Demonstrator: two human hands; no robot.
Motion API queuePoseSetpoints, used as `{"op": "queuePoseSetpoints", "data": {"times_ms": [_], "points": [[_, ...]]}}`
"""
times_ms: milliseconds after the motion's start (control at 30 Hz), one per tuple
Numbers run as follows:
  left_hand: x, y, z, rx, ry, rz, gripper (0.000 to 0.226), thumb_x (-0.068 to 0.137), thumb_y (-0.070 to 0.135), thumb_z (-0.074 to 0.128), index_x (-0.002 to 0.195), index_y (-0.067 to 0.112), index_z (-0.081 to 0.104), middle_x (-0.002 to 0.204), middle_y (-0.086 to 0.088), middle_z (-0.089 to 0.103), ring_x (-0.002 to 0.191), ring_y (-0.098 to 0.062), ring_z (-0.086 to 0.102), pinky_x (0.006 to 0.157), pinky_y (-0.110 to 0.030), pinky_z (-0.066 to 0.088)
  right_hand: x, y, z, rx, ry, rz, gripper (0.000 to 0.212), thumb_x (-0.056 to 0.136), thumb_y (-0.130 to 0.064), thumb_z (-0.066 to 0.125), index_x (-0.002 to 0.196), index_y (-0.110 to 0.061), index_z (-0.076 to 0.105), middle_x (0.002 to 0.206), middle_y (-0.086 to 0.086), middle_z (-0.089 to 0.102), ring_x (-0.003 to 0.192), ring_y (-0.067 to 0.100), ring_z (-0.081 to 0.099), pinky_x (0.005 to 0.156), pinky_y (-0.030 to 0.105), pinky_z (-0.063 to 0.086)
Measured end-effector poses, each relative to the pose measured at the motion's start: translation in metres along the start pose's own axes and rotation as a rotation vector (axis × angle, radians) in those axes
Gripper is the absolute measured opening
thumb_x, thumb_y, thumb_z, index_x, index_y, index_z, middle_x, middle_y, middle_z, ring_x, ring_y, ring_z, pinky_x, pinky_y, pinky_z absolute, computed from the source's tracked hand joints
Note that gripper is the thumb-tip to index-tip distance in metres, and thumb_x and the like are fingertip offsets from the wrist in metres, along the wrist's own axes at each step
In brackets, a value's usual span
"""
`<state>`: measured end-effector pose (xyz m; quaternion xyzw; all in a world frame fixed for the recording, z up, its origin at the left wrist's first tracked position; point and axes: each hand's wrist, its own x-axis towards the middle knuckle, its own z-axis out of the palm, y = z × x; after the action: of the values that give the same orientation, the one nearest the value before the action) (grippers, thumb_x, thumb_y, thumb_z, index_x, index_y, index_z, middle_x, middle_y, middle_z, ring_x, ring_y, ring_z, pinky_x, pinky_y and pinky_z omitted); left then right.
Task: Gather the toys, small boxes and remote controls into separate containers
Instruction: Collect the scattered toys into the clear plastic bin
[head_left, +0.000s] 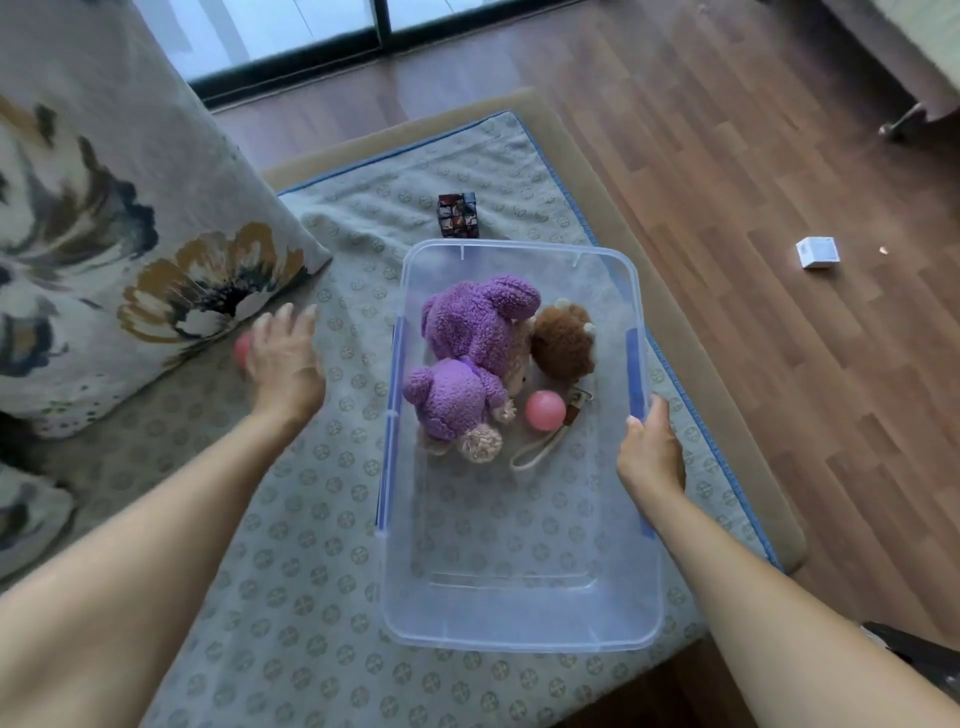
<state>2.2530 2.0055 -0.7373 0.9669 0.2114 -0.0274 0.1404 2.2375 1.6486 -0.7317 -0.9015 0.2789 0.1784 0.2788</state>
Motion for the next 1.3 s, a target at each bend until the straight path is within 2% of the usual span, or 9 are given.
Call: {"op": "queuePoseSetpoints", "data": {"times_ms": [100, 167, 633, 733, 833, 967, 1100, 1200, 1300], "points": [[0.025, -0.046, 0.005, 0.043, -0.277, -0.141, 0.063, 0.096, 0.011, 0.046, 0.151, 0.025, 0.019, 0.160, -0.010, 0.006, 0.146, -0.035, 0.002, 0.115, -0.051, 0.013, 0.003, 0.003, 0.005, -0.019, 0.023, -0.009, 0.035, 0.102, -0.019, 0.032, 0.137, -0.016, 0.032, 0.129, 0.019, 0.054, 0.111, 0.039, 0.054, 0.082, 0.041, 0.041], [0.033, -0.067, 0.010, 0.003, -0.382, -0.196, 0.064, 0.094, 0.017, 0.051, 0.151, 0.026, 0.021, 0.159, -0.012, 0.009, 0.143, -0.040, 0.012, 0.115, -0.047, 0.018, 0.004, 0.005, 0.005, -0.030, 0.034, -0.017, 0.036, 0.102, -0.019, 0.033, 0.138, -0.015, 0.032, 0.128, 0.020, 0.055, 0.110, 0.039, 0.054, 0.080, 0.040, 0.040], [-0.006, -0.041, -0.006, -0.253, -0.137, -0.278, 0.040, 0.087, 0.010, 0.062, 0.125, 0.021, 0.053, 0.126, -0.021, 0.037, 0.106, -0.040, 0.049, 0.097, -0.044, 0.044, -0.002, 0.002, 0.002, -0.003, 0.010, -0.023, 0.029, 0.102, -0.018, 0.034, 0.130, -0.010, 0.035, 0.126, 0.023, 0.054, 0.110, 0.039, 0.054, 0.076, 0.036, 0.034], [-0.053, 0.009, -0.032, -0.398, 0.082, 0.101, 0.038, 0.085, 0.011, 0.065, 0.121, 0.020, 0.058, 0.123, -0.020, 0.043, 0.096, -0.023, 0.047, 0.083, -0.037, 0.049, -0.006, -0.002, -0.006, 0.056, -0.055, -0.014, 0.035, 0.103, -0.018, 0.033, 0.137, -0.010, 0.032, 0.133, 0.022, 0.050, 0.116, 0.037, 0.051, 0.078, 0.032, 0.032], [-0.110, 0.043, -0.033, -0.346, -0.021, 0.544, 0.049, 0.074, 0.008, 0.075, 0.116, 0.027, 0.056, 0.113, -0.016, 0.050, 0.085, -0.021, 0.052, 0.062, -0.032, 0.050, -0.012, -0.006, -0.013, 0.111, -0.124, 0.002, 0.045, 0.103, -0.017, 0.034, 0.147, -0.015, 0.024, 0.145, 0.018, 0.041, 0.127, 0.034, 0.045, 0.084, 0.032, 0.032], [-0.135, 0.047, 0.001, -0.111, -0.100, 0.662, 0.077, 0.059, 0.013, 0.086, 0.123, 0.035, 0.049, 0.114, -0.014, 0.057, 0.103, -0.033, 0.052, 0.083, -0.046, 0.050, -0.025, 0.000, -0.019, 0.171, -0.187, 0.034, 0.060, 0.101, -0.014, 0.041, 0.153, -0.022, 0.012, 0.156, 0.010, 0.028, 0.139, 0.031, 0.033, 0.107, 0.038, 0.032], [-0.124, 0.042, 0.004, -0.405, -0.286, 0.096, 0.096, 0.076, 0.008, 0.073, 0.151, 0.029, 0.016, 0.157, -0.005, 0.021, 0.145, -0.024, 0.017, 0.117, -0.041, 0.018, -0.036, 0.009, -0.021, 0.189, -0.204, 0.080, 0.070, 0.097, -0.004, 0.046, 0.153, -0.028, 0.011, 0.156, 0.011, 0.027, 0.137, 0.033, 0.036, 0.099, 0.039, 0.039], [-0.118, 0.050, 0.001, -0.882, -0.525, -0.357, 0.092, 0.083, -0.014, 0.051, 0.151, 0.035, 0.014, 0.158, 0.004, 0.019, 0.142, -0.018, 0.025, 0.108, -0.033, 0.031, -0.044, 0.011, -0.022, 0.245, -0.177, 0.093, 0.069, 0.094, 0.005, 0.037, 0.151, -0.030, 0.022, 0.149, 0.010, 0.040, 0.120, 0.030, 0.051, 0.085, 0.031, 0.044], [-0.118, 0.056, -0.008, -0.977, -0.517, -0.476, 0.089, 0.081, -0.023, 0.038, 0.150, 0.032, 0.024, 0.152, 0.002, 0.034, 0.131, -0.025, 0.044, 0.088, -0.034, 0.045, -0.052, 0.012, -0.032, 0.337, -0.176, 0.090, 0.068, 0.091, 0.007, 0.033, 0.148, -0.031, 0.032, 0.142, 0.006, 0.048, 0.112, 0.025, 0.055, 0.083, 0.027, 0.046]]}}
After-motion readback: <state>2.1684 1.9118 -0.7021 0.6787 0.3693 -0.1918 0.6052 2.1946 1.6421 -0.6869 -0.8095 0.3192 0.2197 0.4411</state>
